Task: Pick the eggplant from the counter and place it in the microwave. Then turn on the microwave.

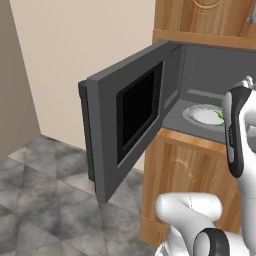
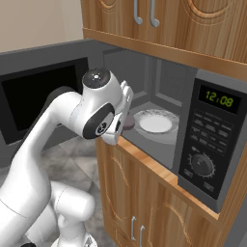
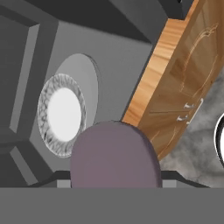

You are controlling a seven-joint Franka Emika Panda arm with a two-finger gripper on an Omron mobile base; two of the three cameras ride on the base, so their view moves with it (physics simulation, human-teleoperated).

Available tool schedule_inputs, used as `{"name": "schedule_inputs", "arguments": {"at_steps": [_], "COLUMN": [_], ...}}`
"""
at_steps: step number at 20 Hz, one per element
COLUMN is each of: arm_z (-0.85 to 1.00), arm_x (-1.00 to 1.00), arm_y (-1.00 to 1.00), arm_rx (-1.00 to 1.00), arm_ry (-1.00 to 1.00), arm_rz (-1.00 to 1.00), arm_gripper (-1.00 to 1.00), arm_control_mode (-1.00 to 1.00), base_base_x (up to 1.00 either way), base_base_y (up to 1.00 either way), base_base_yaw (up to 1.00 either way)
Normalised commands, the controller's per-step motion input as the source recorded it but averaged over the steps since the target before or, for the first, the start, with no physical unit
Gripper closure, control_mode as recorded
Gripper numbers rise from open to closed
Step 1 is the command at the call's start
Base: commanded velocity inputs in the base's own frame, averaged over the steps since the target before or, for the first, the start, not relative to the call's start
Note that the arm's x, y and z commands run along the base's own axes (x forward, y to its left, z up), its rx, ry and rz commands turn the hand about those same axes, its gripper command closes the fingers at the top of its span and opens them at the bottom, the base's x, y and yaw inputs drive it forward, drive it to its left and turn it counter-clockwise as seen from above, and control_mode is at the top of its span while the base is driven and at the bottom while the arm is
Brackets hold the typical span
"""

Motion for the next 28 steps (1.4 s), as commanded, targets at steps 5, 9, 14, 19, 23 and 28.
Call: {"name": "schedule_inputs", "arguments": {"at_steps": [5, 9, 14, 19, 23, 28], "arm_z": [-0.16, -0.23, -0.24, -0.05, 0.00, 0.00], "arm_x": [0.43, 0.37, 0.30, 0.39, 0.48, 0.44], "arm_y": [-0.12, -0.13, -0.12, -0.18, -0.21, -0.11], "arm_rx": [0.00, 0.00, 0.00, 0.00, 0.00, 0.00], "arm_ry": [0.00, -0.05, -0.11, -0.09, -0.02, 0.00], "arm_rz": [0.00, 0.00, 0.00, 0.00, 0.00, 0.00], "arm_gripper": [1.00, 1.00, 1.00, 1.00, 1.00, 1.00], "arm_control_mode": [-1.00, -1.00, -1.00, -1.00, -1.00, -1.00], "base_base_x": [0.00, 0.00, 0.00, 0.00, 0.00, 0.00], "base_base_y": [0.00, 0.00, 0.00, 0.00, 0.00, 0.00], "base_base_yaw": [0.00, 0.00, 0.00, 0.00, 0.00, 0.00]}}
